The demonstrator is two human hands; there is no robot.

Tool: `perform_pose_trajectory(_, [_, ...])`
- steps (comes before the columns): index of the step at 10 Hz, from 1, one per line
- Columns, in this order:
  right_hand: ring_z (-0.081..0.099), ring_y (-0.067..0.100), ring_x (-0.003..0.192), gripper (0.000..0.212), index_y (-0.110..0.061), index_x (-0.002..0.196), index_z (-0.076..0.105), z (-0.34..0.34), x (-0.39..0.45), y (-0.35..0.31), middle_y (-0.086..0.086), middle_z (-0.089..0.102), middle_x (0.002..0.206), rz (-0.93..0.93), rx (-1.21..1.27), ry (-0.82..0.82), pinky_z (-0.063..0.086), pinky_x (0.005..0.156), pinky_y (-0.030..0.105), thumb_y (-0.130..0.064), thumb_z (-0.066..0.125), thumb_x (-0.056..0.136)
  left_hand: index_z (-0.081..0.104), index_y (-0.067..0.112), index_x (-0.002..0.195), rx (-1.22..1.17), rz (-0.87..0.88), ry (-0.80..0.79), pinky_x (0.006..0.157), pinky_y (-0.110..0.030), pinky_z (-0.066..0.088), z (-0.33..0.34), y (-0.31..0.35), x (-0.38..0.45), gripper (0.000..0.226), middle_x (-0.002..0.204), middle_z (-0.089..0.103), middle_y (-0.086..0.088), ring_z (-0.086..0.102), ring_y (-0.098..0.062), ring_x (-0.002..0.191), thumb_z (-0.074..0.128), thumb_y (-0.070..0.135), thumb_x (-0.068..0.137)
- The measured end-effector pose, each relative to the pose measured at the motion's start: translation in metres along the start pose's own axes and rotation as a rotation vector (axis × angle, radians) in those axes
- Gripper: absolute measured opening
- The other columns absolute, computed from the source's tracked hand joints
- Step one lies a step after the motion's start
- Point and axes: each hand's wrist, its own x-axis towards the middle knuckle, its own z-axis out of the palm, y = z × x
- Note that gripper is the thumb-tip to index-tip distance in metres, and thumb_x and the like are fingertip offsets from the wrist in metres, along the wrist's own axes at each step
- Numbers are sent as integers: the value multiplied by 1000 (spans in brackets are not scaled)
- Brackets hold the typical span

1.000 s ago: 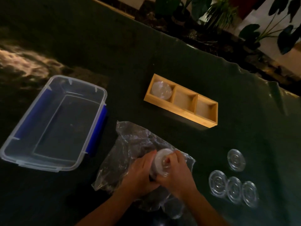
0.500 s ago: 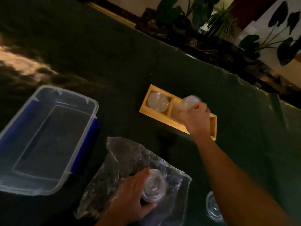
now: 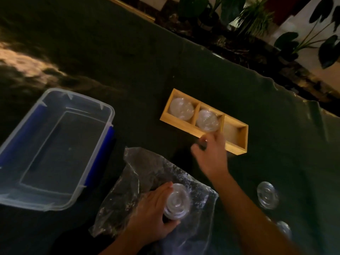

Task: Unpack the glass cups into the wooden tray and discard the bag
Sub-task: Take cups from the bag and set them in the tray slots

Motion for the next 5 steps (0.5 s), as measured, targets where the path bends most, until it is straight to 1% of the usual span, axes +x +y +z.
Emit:
perform_pose_trajectory(1, [48,9,100,18,-34,88,53,18,-80,-13,-7,49,109,-11,15,-300,40,82,23,-39,69,83,39,24,142,29,-21,4,98,-25,34,4,-2,3,92,136,56,6,49,-2,119,64,68,64])
perform_pose_trajectory(2, [26,26,141,55,-34,129,52,38,-133,-15,2,33,152,76,-137,-470,26,117,47,-49,67,78,38,24,142,115,-46,-55,97,-26,33,7,-6,1,91,133,57,5,56,-7,116,57,67,64])
perform_pose_trajectory(3, [-1,30,150,84,-35,149,28,47,-150,-16,-2,-1,166,150,-129,-494,10,120,53,-49,69,77,26,24,149,117,13,-68,100,-31,36,13,-16,-6,104,144,44,0,50,-21,125,73,47,59])
perform_pose_trajectory(4, [1,35,150,91,-31,149,25,47,-144,-13,6,-1,166,246,-88,-534,17,121,53,-49,75,75,17,30,149,162,-21,-42,102,-29,33,16,-16,-2,100,147,43,0,47,-20,128,60,57,62])
perform_pose_trajectory(5, [13,36,147,96,-25,149,24,50,-137,-12,12,13,161,207,-188,-529,24,119,50,-50,77,73,4,39,148,148,-177,-209,109,-29,26,5,-3,-9,98,156,31,3,35,-18,137,50,64,65])
